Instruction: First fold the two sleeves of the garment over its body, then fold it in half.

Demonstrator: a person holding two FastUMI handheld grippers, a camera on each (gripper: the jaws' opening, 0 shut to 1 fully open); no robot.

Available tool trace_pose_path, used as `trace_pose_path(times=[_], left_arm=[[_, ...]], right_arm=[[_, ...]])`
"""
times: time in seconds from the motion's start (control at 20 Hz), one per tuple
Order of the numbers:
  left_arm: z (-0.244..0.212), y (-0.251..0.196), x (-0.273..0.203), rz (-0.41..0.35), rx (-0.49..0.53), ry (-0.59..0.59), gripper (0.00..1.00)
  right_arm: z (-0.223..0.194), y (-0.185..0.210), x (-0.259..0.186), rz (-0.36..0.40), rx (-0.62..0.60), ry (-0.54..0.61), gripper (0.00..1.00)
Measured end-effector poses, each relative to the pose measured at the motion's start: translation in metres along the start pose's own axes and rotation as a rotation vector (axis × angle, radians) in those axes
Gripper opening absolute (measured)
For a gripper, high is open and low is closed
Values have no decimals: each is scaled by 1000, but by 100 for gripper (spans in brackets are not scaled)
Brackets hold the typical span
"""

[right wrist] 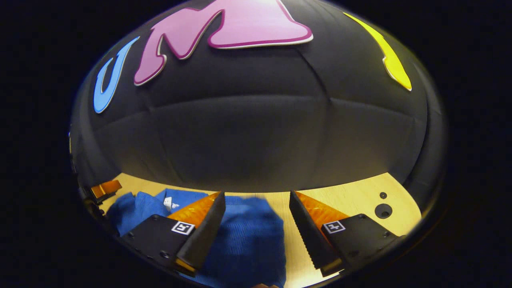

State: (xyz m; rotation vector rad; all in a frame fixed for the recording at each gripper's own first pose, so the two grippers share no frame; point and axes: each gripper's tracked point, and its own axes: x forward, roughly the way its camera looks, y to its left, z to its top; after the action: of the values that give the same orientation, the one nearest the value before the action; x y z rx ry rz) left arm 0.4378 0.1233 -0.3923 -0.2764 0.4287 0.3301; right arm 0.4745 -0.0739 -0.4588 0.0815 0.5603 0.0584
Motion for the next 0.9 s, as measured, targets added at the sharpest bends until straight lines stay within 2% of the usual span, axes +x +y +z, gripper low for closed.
trace_pose_path(times=[0.1,0.35,0.5,0.6,0.65,0.7,0.75,0.9], left_arm=[[8,-2,-20,14,98,-17,85],[38,-37,-164,-72,318,-168,84],[57,-45,-265,-133,323,-285,83],[60,-40,-326,-167,331,-305,82],[64,-36,-354,-153,341,-311,82],[71,-26,-387,-110,341,-336,80],[79,-18,-418,-78,347,-366,82],[95,-21,-493,-87,407,-464,82]], right_arm=[[13,0,-24,-7,25,-54,99],[46,-6,-144,-35,90,-204,98],[58,-15,-239,-59,73,-285,98],[70,-13,-302,-30,87,-341,97],[78,-11,-332,-8,79,-376,97],[76,-12,-363,5,80,-388,97],[76,-11,-393,6,63,-404,96],[93,8,-471,34,-21,-515,96]])
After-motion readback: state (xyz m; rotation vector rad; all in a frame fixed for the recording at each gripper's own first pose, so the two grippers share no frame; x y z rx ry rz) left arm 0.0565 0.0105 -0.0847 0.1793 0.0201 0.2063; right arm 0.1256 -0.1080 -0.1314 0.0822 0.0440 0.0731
